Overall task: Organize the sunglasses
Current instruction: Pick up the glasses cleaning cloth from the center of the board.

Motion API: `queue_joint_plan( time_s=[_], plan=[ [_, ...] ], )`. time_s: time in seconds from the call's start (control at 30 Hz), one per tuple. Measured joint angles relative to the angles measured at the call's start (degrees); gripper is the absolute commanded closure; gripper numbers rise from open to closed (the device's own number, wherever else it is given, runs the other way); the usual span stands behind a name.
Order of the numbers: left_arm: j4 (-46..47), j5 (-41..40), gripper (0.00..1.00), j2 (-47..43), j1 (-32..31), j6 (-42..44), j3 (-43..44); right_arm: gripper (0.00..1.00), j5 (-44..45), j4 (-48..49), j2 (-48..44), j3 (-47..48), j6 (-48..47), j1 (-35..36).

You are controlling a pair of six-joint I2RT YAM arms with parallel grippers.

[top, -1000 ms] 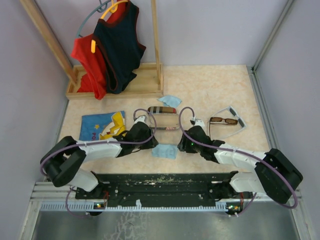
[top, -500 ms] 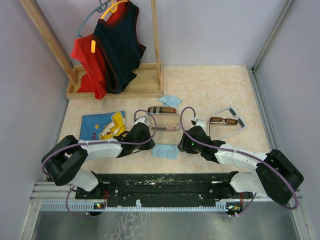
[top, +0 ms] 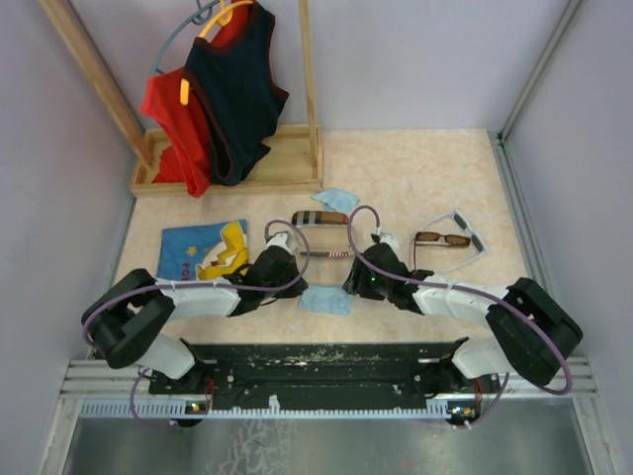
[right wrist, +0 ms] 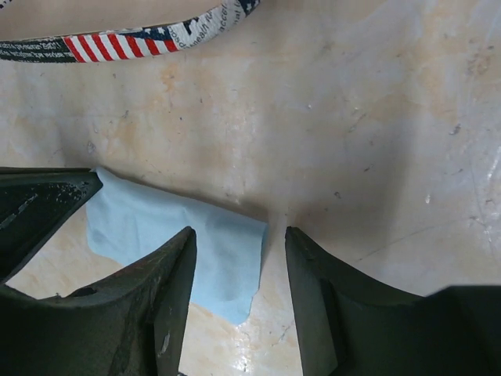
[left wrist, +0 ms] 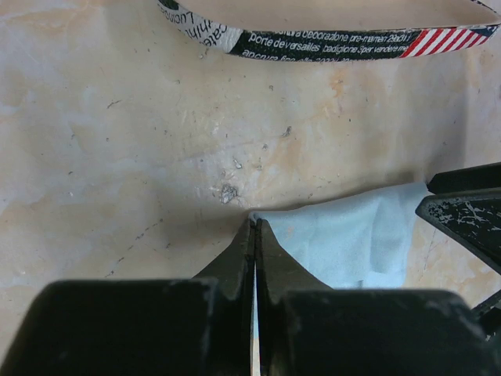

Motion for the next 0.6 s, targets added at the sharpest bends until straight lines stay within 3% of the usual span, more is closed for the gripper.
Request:
queue_joint_plan(
  time_s=[0.6],
  plan=[
    [0.44, 0.11, 1.00, -1.44, -0.20, 2.16, -1.33, 0.57, -3.45, -4.33, 5.88, 6.10, 0.00, 0.00]
  ],
)
